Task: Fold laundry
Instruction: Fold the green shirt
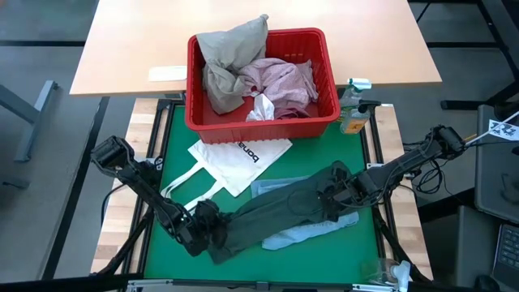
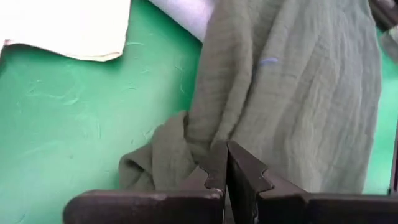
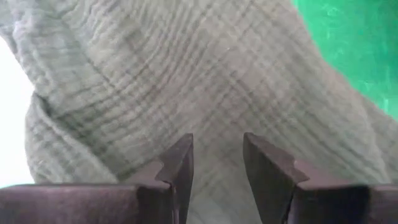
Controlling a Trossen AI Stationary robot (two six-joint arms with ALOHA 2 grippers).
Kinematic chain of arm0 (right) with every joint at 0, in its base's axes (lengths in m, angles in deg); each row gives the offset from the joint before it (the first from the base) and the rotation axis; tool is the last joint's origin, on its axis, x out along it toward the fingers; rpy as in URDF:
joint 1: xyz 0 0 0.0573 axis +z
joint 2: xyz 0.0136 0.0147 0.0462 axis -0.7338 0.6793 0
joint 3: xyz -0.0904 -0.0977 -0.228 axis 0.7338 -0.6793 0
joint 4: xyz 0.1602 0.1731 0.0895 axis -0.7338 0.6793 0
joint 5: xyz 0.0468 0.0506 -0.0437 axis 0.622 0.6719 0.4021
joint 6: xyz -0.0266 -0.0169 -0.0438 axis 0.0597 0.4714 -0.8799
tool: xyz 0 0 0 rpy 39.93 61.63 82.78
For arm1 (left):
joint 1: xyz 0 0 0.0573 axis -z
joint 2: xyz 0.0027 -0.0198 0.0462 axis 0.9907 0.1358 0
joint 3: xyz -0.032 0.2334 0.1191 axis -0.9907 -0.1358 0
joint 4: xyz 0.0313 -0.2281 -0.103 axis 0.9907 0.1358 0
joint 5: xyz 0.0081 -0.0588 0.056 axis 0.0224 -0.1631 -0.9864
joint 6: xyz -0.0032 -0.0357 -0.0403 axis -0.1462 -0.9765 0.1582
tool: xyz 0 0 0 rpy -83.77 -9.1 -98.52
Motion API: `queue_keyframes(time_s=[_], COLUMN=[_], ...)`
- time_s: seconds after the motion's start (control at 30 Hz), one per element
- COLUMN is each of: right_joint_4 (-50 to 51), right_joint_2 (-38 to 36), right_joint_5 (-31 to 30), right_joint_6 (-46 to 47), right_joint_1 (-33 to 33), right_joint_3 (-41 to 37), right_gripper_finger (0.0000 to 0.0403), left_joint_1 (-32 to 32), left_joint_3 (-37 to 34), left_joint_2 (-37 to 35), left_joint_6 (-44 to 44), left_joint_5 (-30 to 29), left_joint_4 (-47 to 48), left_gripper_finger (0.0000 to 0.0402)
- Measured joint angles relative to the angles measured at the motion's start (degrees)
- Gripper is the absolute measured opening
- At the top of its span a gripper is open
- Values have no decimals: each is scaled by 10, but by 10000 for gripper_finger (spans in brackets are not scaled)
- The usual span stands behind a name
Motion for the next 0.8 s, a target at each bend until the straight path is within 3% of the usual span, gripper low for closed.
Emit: queue_keyframes(time_s=[0.23,0.8], right_joint_4=[3,-3], right_joint_2=[0,0], right_joint_5=[1,40], right_joint_6=[1,32], right_joint_1=[0,0], right_joint_3=[-22,-92], right_gripper_finger=[140,140], left_joint_1=[0,-7], left_joint_3=[0,0], left_joint_2=[0,0], left_joint_6=[-3,-93], left_joint_5=[-6,107], left_joint_4=[5,128], left_gripper_finger=[1,1])
